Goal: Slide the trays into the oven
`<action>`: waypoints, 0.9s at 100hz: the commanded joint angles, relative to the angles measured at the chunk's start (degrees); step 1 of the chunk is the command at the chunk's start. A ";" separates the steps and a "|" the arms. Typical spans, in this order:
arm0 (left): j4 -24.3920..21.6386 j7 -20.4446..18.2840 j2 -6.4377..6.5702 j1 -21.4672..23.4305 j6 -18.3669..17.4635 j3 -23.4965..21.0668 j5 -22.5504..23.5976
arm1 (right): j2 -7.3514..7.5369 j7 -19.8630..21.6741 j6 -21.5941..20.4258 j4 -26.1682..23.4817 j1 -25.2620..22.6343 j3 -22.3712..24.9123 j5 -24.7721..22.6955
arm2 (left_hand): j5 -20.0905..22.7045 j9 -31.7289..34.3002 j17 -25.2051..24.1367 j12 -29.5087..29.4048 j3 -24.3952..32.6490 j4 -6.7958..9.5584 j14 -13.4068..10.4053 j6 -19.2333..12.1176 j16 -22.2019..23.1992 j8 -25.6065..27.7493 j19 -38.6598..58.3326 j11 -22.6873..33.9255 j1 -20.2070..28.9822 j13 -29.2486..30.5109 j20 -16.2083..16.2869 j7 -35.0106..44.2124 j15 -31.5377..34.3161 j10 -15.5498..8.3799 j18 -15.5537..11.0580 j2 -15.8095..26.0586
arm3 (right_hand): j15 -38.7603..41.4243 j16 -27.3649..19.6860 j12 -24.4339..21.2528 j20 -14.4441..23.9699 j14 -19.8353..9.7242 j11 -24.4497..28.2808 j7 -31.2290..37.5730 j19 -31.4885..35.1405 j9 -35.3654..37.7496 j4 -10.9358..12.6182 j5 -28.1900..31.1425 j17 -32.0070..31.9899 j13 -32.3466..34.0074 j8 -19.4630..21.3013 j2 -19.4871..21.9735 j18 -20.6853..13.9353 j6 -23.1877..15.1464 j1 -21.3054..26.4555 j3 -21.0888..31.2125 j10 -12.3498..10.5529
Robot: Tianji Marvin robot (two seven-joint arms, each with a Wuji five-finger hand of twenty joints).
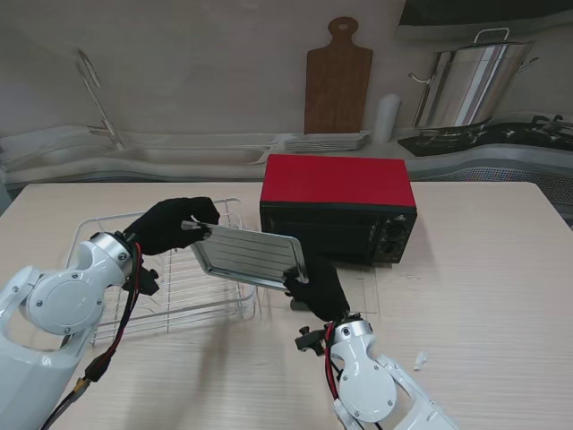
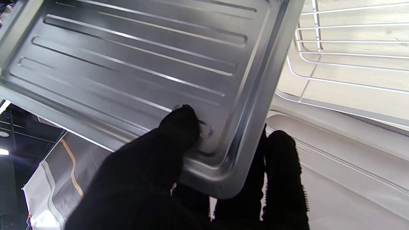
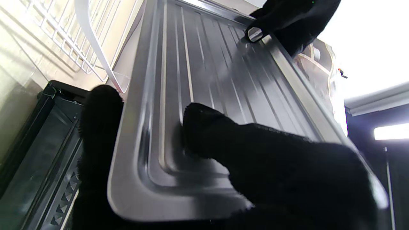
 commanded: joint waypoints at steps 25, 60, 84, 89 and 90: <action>-0.46 -2.80 0.19 0.36 -1.99 -1.13 -1.92 | -1.29 -0.07 2.50 -1.61 -1.03 0.17 3.43 | -5.62 -13.33 -8.87 -25.59 4.48 4.30 -3.52 3.74 -14.00 -22.89 -12.55 -8.60 -8.60 -11.49 -4.53 -16.51 -15.57 3.10 -2.39 7.31 | 6.91 2.26 -1.05 2.21 5.88 3.99 6.37 6.03 6.24 -1.44 14.30 8.98 7.50 3.69 -1.78 2.88 -2.34 4.59 6.28 3.34; -1.30 -6.00 0.86 1.24 -3.05 -3.15 -3.53 | -2.13 -1.87 5.63 -2.43 -0.82 0.47 5.99 | -13.57 -24.01 -15.02 -30.63 -7.31 3.16 -4.86 6.07 -16.85 -31.47 -24.53 -13.45 -24.93 -20.49 -5.20 -30.08 -24.51 2.53 -3.59 5.48 | 8.13 2.89 -1.50 3.01 7.06 4.47 6.63 9.04 7.09 -1.23 14.68 9.98 9.44 1.80 -2.77 3.15 -1.22 4.71 6.70 4.72; -2.28 -2.57 0.17 3.09 -3.05 -4.31 -2.96 | -1.89 -0.20 9.91 -4.74 -1.98 2.76 10.35 | -13.20 -24.41 -15.91 -31.35 -10.37 2.32 -4.59 6.22 -17.13 -32.66 -27.60 -14.77 -29.63 -21.29 -4.85 -31.91 -26.14 3.13 -3.69 7.44 | 9.65 3.37 -1.39 4.08 8.46 5.11 7.12 11.38 7.03 -1.00 14.41 10.60 10.53 0.48 -3.29 3.56 0.13 4.92 7.08 6.26; -2.44 -1.15 -0.08 3.52 -2.99 -4.40 -1.73 | -1.66 0.65 11.04 -5.48 -2.43 3.62 11.23 | -12.75 -24.33 -15.95 -31.78 -11.35 2.41 -4.43 6.09 -17.14 -33.05 -28.58 -15.52 -29.57 -21.31 -4.53 -32.54 -26.62 3.28 -3.62 8.35 | 9.83 3.41 -1.37 4.23 8.60 5.19 7.17 11.62 6.89 -0.97 14.25 10.64 10.56 0.25 -3.33 3.62 0.31 4.94 7.11 6.42; -2.47 -0.90 -0.12 3.60 -2.99 -4.41 -1.46 | -1.62 0.79 11.28 -5.62 -2.52 3.79 11.38 | -12.61 -24.32 -15.88 -31.94 -12.00 2.51 -4.45 6.10 -17.15 -33.30 -29.08 -15.76 -29.28 -21.37 -4.37 -32.94 -26.80 3.32 -3.59 8.66 | 9.88 3.42 -1.36 4.25 8.65 5.22 7.20 11.65 6.89 -0.96 14.27 10.64 10.61 0.22 -3.34 3.63 0.39 4.95 7.12 6.49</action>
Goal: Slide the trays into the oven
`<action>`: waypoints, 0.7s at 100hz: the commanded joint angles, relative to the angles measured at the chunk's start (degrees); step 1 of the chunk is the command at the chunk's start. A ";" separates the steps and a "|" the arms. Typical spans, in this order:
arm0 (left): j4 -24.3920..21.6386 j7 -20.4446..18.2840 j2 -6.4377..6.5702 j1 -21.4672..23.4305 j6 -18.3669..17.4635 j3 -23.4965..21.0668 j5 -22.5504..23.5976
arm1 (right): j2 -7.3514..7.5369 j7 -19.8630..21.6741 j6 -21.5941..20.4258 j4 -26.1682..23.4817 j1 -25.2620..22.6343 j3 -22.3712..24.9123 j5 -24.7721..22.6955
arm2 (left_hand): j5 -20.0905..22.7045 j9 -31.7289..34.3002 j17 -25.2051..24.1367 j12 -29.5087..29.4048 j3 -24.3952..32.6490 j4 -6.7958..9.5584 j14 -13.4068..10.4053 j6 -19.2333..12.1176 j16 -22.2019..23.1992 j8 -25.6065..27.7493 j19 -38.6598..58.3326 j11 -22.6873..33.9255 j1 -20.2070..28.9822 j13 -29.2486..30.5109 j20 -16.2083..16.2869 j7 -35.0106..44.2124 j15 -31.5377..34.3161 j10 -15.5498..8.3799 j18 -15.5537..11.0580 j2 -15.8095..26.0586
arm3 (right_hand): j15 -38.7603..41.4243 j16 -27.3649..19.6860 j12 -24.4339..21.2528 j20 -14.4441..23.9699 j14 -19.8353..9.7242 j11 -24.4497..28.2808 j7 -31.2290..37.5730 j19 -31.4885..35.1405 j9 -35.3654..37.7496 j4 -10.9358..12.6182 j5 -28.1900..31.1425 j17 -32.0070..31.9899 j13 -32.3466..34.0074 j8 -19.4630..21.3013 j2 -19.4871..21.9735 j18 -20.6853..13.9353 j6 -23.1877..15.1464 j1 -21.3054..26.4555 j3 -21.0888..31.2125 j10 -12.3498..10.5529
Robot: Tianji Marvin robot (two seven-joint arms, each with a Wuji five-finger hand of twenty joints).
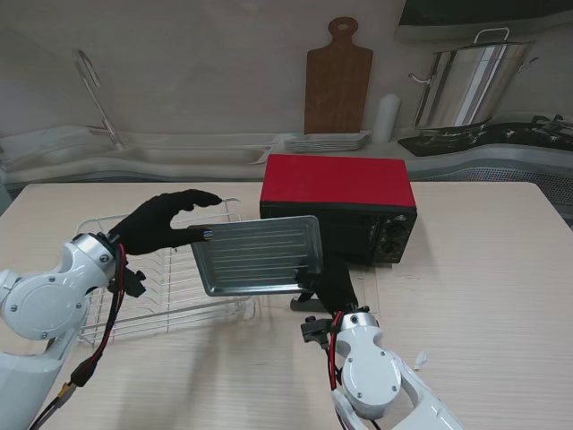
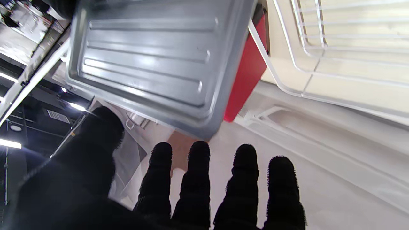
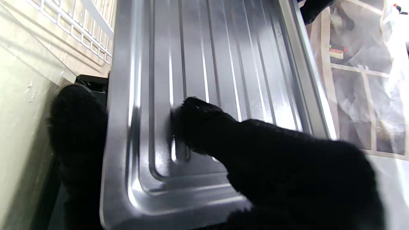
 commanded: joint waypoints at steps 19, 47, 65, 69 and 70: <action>-0.37 4.84 -1.51 2.03 -0.47 0.22 7.48 | 0.87 4.85 5.10 -4.04 -3.13 4.92 4.95 | -1.84 -2.57 -2.30 -3.26 -9.43 0.22 -1.01 -1.10 -2.61 -3.55 -9.30 -4.41 0.42 -3.05 -0.33 -4.87 -4.80 -0.54 -1.13 7.28 | 2.47 0.83 -0.92 1.16 3.19 1.21 7.96 2.95 2.26 0.63 5.19 2.46 4.37 -0.25 0.71 -2.86 -1.71 4.37 5.52 2.41; 2.44 9.61 -1.80 2.57 -3.49 2.24 16.09 | 1.33 7.35 10.85 -6.03 -5.30 10.84 9.60 | -2.26 -5.12 -2.86 -7.41 -16.69 1.37 -2.48 -2.68 -6.88 -8.03 -22.95 -9.11 2.20 -6.67 -2.83 -8.52 -9.95 -1.23 -2.36 11.95 | 2.05 -0.32 -1.42 1.88 4.46 0.28 7.51 3.82 1.52 1.20 3.21 2.69 4.89 -2.21 0.37 -2.21 1.05 4.23 5.94 5.22; 3.33 12.17 -1.89 3.31 -4.63 3.24 20.36 | 1.15 7.77 14.67 -6.07 -5.61 13.81 12.29 | -2.69 -5.65 -2.59 -7.25 -17.56 1.57 -2.72 -2.70 -6.98 -8.09 -26.81 -9.19 2.71 -7.41 -2.40 -8.38 -10.36 -1.23 -2.40 12.16 | 2.15 -0.83 -1.01 2.08 4.56 0.53 7.92 3.82 1.28 1.10 2.88 2.65 5.03 -2.84 0.68 -2.10 1.28 4.21 5.75 5.40; 3.37 12.65 -1.91 3.53 -4.82 3.38 21.20 | 1.06 7.76 15.67 -6.03 -5.57 14.43 13.07 | -2.69 -5.85 -2.09 -7.20 -17.66 1.60 -2.86 -2.73 -7.02 -8.04 -28.72 -9.15 2.79 -7.52 -2.13 -8.28 -10.48 -1.34 -2.41 12.15 | 2.28 -0.86 -0.83 2.12 4.66 0.74 8.01 3.85 1.17 1.04 2.86 2.66 5.08 -2.92 0.71 -2.09 1.30 4.27 5.71 5.45; 3.37 12.75 -1.91 3.58 -4.87 3.41 21.38 | 1.04 7.78 15.95 -6.03 -5.56 14.58 13.28 | -2.70 -5.94 -2.01 -7.20 -17.68 1.61 -2.89 -2.73 -7.03 -8.03 -29.02 -9.18 2.78 -7.56 -2.05 -8.27 -10.51 -1.35 -2.44 12.18 | 2.30 -0.87 -0.79 2.13 4.66 0.79 8.03 3.85 1.17 1.03 2.86 2.67 5.08 -2.94 0.72 -2.08 1.30 4.28 5.71 5.46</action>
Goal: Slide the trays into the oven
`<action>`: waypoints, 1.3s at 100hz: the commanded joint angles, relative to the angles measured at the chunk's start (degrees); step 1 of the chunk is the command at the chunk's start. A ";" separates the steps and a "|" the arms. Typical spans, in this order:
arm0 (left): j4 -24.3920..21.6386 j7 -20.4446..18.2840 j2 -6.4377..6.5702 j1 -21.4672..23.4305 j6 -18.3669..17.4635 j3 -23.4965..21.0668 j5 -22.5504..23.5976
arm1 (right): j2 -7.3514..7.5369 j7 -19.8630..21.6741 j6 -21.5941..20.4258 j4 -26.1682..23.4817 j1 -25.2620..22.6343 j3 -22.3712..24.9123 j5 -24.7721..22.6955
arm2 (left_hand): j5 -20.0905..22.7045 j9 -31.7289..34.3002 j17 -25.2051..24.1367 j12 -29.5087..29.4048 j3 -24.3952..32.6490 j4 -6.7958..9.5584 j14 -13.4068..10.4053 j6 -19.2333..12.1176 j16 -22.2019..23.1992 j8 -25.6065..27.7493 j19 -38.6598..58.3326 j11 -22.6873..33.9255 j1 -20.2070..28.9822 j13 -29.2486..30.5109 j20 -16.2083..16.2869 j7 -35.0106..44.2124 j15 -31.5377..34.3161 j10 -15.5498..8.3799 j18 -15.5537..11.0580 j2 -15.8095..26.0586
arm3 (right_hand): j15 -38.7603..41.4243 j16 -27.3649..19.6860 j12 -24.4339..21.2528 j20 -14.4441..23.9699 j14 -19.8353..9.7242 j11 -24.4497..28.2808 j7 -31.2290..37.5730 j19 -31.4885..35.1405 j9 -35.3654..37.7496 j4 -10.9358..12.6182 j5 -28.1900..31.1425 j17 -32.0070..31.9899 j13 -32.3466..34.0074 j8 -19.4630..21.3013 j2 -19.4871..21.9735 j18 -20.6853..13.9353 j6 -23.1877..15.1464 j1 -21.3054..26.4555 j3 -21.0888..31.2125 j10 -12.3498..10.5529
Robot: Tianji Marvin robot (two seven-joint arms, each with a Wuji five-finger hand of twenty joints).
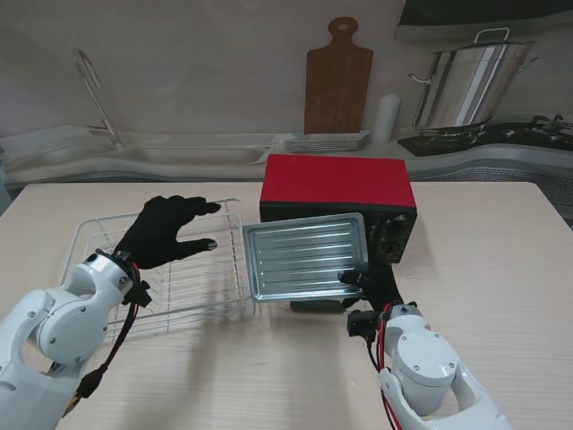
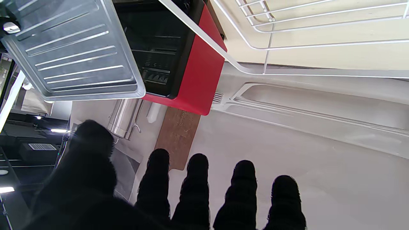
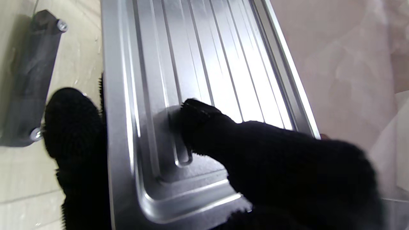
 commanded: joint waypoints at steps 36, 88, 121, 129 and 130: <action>0.26 1.40 -0.46 2.03 -2.08 1.55 4.15 | -1.66 -1.16 9.94 0.65 0.95 4.52 8.42 | -3.25 -2.34 -0.43 -0.61 -2.23 1.65 -1.98 -1.51 -1.26 -1.04 -7.95 -0.92 1.14 -2.57 0.89 -1.05 -1.95 -0.97 -2.33 2.58 | 2.17 -1.14 0.16 1.58 3.00 1.98 7.85 2.26 0.27 0.65 2.45 1.92 4.18 0.23 1.11 -3.76 -1.96 4.41 4.84 1.49; 2.06 2.55 -0.50 0.69 -2.77 3.38 4.72 | -4.72 -7.10 21.22 5.38 5.87 5.85 20.60 | -4.00 -3.10 -1.08 -0.70 -2.52 1.79 -2.74 -1.95 -1.53 -1.01 -10.10 -0.86 1.24 -3.58 1.24 -1.17 -2.35 -1.20 -3.38 2.99 | 2.40 -1.39 0.68 1.45 2.78 3.24 7.88 1.62 -0.72 0.24 2.07 1.76 3.70 0.48 1.79 -3.64 -1.99 4.53 4.50 1.21; 4.06 5.10 -0.86 -0.52 -2.23 5.24 4.71 | -5.64 -8.17 25.40 7.59 8.07 6.52 24.14 | -3.97 -3.57 -2.15 -1.07 -2.63 1.93 -4.23 -2.68 -2.53 -0.95 -11.68 -0.98 1.34 -5.51 0.36 -0.78 -3.61 -1.43 -4.65 3.15 | 2.52 -1.35 0.79 1.29 2.58 3.73 7.79 1.26 -1.17 0.12 1.84 1.62 3.27 0.88 2.05 -3.66 -2.14 4.58 4.41 1.11; 4.42 5.48 -0.91 -0.97 -1.60 5.74 5.02 | -5.78 -8.00 26.30 8.21 8.69 6.67 24.61 | -3.81 -3.97 -2.29 -1.21 -2.67 1.93 -4.47 -2.95 -2.82 -0.95 -11.98 -1.16 1.28 -5.81 0.09 -0.68 -3.95 -1.53 -4.81 3.20 | 2.60 -1.30 0.83 1.25 2.44 3.88 7.76 1.22 -1.35 0.07 1.70 1.66 3.19 1.12 2.17 -3.82 -2.19 4.58 4.37 1.05; 4.46 5.50 -0.91 -1.03 -1.51 5.81 5.07 | -5.81 -8.02 26.39 8.29 8.76 6.68 24.68 | -3.81 -4.06 -2.32 -1.25 -2.66 1.93 -4.46 -3.01 -2.85 -0.96 -12.02 -1.23 1.29 -5.86 0.06 -0.70 -3.99 -1.54 -4.88 3.24 | 2.62 -1.29 0.83 1.25 2.36 3.91 7.74 1.22 -1.37 0.06 1.66 1.67 3.20 1.18 2.17 -3.86 -2.19 4.59 4.36 1.05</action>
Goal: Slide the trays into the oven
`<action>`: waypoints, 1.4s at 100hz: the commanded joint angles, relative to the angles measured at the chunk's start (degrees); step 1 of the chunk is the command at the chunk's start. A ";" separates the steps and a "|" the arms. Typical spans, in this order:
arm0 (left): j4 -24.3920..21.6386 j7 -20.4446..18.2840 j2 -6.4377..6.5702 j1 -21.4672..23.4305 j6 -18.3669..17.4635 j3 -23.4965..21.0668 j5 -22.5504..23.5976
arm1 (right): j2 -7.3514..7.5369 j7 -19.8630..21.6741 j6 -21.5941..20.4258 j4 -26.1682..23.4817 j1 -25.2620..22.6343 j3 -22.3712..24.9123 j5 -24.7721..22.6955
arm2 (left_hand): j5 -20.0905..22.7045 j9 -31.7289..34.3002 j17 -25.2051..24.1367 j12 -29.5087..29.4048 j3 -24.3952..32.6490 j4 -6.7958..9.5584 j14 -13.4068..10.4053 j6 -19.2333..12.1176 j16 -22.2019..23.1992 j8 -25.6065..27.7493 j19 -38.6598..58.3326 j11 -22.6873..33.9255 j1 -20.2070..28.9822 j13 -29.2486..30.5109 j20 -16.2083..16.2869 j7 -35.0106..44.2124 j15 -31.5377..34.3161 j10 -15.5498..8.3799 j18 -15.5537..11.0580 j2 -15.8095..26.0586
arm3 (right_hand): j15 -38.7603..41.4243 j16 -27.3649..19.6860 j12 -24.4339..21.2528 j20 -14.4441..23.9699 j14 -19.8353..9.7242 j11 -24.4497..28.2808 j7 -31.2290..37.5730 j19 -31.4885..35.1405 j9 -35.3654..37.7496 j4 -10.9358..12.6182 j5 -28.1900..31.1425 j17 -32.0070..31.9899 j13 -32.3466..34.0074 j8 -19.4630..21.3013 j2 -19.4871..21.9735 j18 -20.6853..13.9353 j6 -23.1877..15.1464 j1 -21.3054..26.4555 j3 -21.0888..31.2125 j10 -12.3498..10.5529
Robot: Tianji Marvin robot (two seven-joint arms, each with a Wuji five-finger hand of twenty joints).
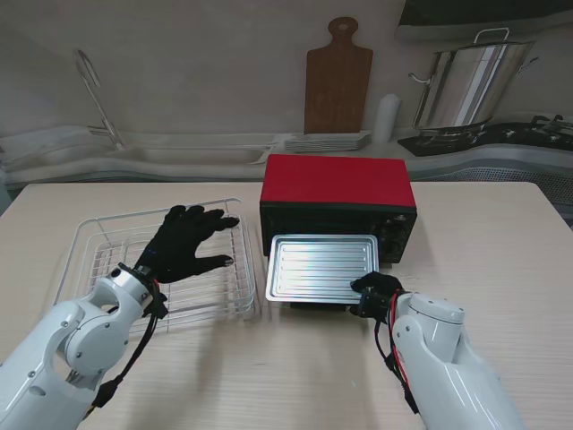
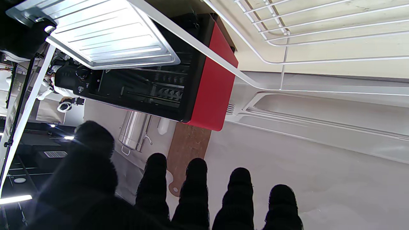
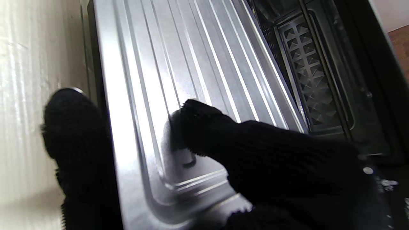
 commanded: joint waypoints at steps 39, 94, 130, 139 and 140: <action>2.24 -3.83 -0.19 -3.15 2.33 2.28 -1.08 | -1.66 -0.70 2.78 3.62 2.76 1.08 5.07 | -1.68 -3.82 -1.49 -3.00 -1.75 2.06 -2.63 -2.33 -1.92 -1.76 -4.85 -2.23 0.78 -4.15 -2.68 -1.00 -2.80 -1.89 -2.78 2.52 | 1.94 0.28 1.04 0.54 2.23 1.49 6.72 1.02 -0.66 0.03 2.18 1.63 3.03 2.69 2.02 -3.96 -4.10 4.66 4.33 1.03; 3.50 -3.61 -0.09 -5.17 0.36 4.84 -0.64 | -1.73 1.86 5.86 4.50 2.86 1.77 4.15 | -2.05 -3.91 -1.18 -2.98 -1.91 2.26 -2.82 -2.56 -2.03 -1.55 -5.40 -2.82 0.83 -4.64 -4.77 -0.73 -2.78 -2.04 -2.98 2.75 | 2.58 0.74 1.11 0.62 2.44 1.93 6.29 1.32 -0.91 -0.04 2.28 1.73 3.04 3.25 2.11 -4.19 -4.09 4.72 4.31 1.15; 3.90 -3.62 -0.15 -5.82 -0.23 5.16 -1.52 | -2.23 0.39 6.55 6.21 4.87 1.59 7.05 | -2.00 -4.02 -1.18 -2.91 -2.01 2.28 -2.95 -2.63 -2.08 -1.51 -5.29 -2.89 0.91 -4.72 -5.33 -0.72 -2.80 -2.08 -3.00 2.77 | 2.90 1.02 1.30 0.67 2.18 2.35 6.17 1.45 -1.01 -0.14 2.20 1.85 3.19 3.49 2.24 -4.40 -4.07 4.77 4.22 1.00; 3.96 -3.54 -0.17 -5.87 -0.31 5.14 -1.61 | -2.30 0.13 6.46 6.52 5.20 1.59 7.28 | -2.09 -4.01 -1.18 -2.90 -2.03 2.28 -2.91 -2.62 -2.08 -1.50 -5.27 -2.88 0.90 -4.72 -5.45 -0.75 -2.80 -2.01 -3.01 2.80 | 3.08 1.18 1.36 0.71 2.30 2.53 6.14 1.55 -1.04 -0.18 2.21 1.84 3.14 3.53 2.18 -4.51 -4.07 4.81 4.22 1.05; 3.97 -3.53 -0.17 -5.87 -0.32 5.14 -1.62 | -2.30 0.13 6.47 6.54 5.23 1.60 7.31 | -2.03 -4.01 -1.18 -2.89 -2.03 2.28 -2.91 -2.58 -2.09 -1.50 -5.27 -2.87 0.91 -4.72 -5.46 -0.72 -2.80 -2.02 -3.01 2.77 | 3.10 1.20 1.36 0.72 2.21 2.55 6.16 1.55 -1.04 -0.18 2.21 1.84 3.14 3.58 2.19 -4.52 -4.22 4.81 4.22 1.00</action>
